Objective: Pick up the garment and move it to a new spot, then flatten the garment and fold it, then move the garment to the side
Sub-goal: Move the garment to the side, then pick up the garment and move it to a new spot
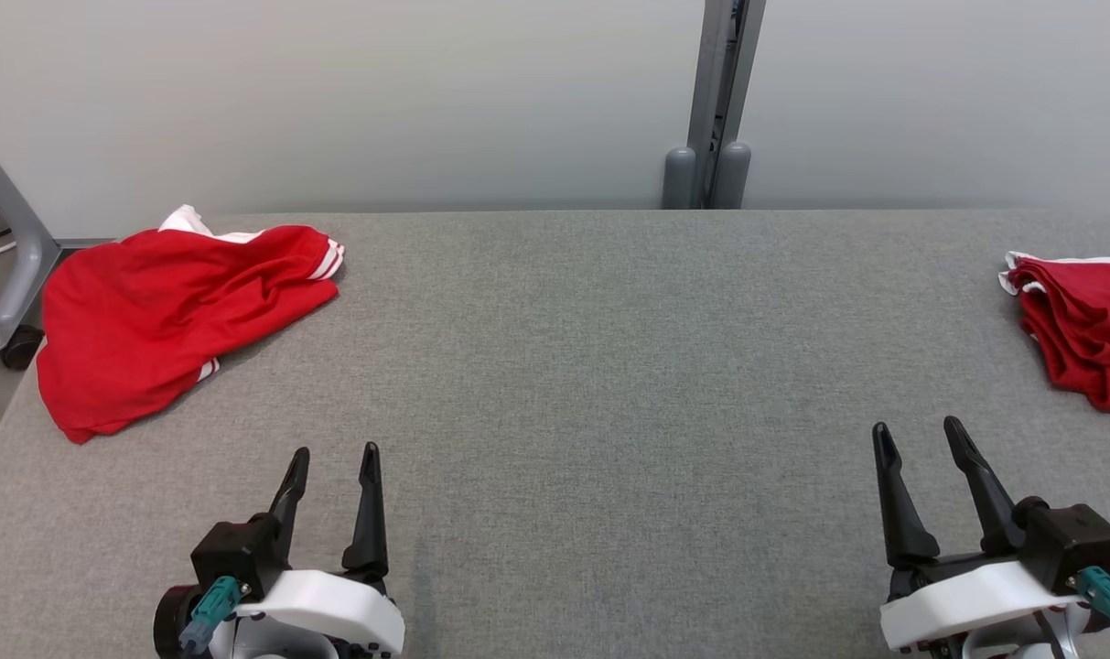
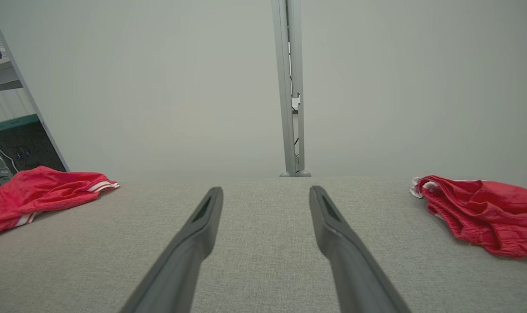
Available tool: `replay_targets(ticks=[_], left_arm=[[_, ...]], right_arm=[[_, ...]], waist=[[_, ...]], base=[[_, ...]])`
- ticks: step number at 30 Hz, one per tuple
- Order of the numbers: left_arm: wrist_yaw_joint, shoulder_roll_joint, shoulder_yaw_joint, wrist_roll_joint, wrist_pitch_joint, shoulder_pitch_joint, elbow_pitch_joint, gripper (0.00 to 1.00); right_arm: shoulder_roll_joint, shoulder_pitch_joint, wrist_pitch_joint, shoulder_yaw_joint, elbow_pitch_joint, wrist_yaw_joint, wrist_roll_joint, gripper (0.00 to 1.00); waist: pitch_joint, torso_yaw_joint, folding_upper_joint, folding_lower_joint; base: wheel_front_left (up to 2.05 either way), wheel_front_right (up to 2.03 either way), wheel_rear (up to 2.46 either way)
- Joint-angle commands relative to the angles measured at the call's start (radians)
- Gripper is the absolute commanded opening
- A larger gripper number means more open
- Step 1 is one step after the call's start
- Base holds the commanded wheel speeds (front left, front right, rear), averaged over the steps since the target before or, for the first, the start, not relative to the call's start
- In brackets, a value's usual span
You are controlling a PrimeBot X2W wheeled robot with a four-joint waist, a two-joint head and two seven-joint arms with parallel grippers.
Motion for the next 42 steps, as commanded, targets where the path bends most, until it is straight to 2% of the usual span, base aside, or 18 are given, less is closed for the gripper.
replay_targets(ticks=[1, 19, 28, 33, 42], left_arm=[[-0.003, 0.003, 0.003, 0.005, -0.005, 0.002, 0.0, 1.0], [-0.01, -0.001, 0.006, 0.014, -0.005, -0.009, -0.002, 1.0], [-0.017, -0.002, -0.001, 0.018, -0.005, -0.013, 0.001, 1.0], [-0.015, -0.002, -0.008, 0.023, -0.005, -0.023, -0.005, 1.0], [-0.019, -0.002, 0.004, 0.033, -0.005, -0.024, -0.007, 1.0]], right_arm=[[-0.004, 0.012, 0.002, -0.001, -0.008, 0.0, 0.007, 1.0], [-0.004, 0.011, 0.001, -0.005, -0.004, 0.0, 0.008, 1.0], [-0.004, 0.022, 0.011, -0.01, -0.004, 0.0, 0.0, 1.0], [-0.004, 0.032, 0.014, -0.014, -0.013, 0.0, -0.004, 1.0], [-0.004, 0.025, 0.016, -0.005, -0.023, 0.0, -0.003, 1.0]], waist=[[0.0, -0.002, 0.0, 0.0], [0.008, -0.005, 0.0, 0.0], [0.005, 0.018, 0.0, 0.0], [0.002, 0.084, 0.0, 0.0], [0.001, 0.295, 0.0, 0.0]], base=[[0.0, 0.0, 0.0], [0.0, 0.0, 0.0], [0.0, 0.0, 0.0], [0.0, 0.0, 0.0], [0.0, 0.0, 0.0]])
